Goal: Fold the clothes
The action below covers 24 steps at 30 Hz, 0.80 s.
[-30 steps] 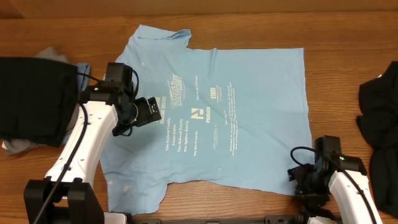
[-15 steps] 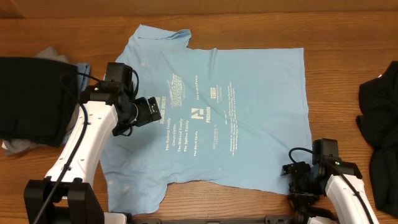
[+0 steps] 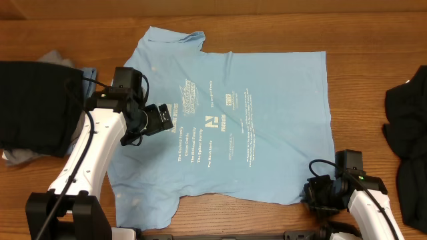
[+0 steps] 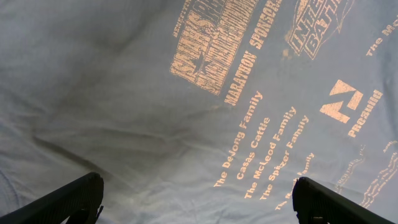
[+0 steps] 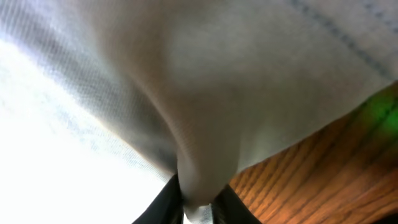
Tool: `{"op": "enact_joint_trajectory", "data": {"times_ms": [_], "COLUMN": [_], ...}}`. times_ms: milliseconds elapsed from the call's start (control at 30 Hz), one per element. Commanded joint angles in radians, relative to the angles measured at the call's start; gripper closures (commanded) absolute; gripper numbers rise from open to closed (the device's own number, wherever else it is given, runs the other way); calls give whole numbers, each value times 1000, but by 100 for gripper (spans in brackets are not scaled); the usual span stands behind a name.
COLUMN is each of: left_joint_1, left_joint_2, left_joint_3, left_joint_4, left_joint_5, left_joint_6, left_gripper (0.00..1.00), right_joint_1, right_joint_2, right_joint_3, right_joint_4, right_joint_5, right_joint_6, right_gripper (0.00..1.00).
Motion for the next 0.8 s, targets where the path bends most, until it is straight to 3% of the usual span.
{"op": "enact_joint_trajectory", "data": {"times_ms": [0,67,100,367,567,767], "left_joint_1": [3,4,4,12,19,19], "left_joint_2": [-16,-26,-34,-162,-181,-181], "left_joint_3": [0,14,22,37,22,-73], "left_joint_4": [-8,-29,-40,-174,-303,-308], "left_joint_5": [-3,-3,-3,-16,-163,-5], "left_joint_6": [19,19,19,10,-56,-74], "left_gripper": [0,0,0,0,0,0], "right_joint_1": [-3,-3,-3,-3,-3,-3], "right_joint_2": [5,5,5,5,5,5], "right_joint_3": [-31,-29,-28,-28,-28,-28], "right_joint_4": [3,5,10,39,44,48], "right_joint_5": [45,50,51,48,47,43], "right_joint_6": [-51,-50,-51,-99,-113,-127], "right_gripper": [84,95,96,96,96,96]}}
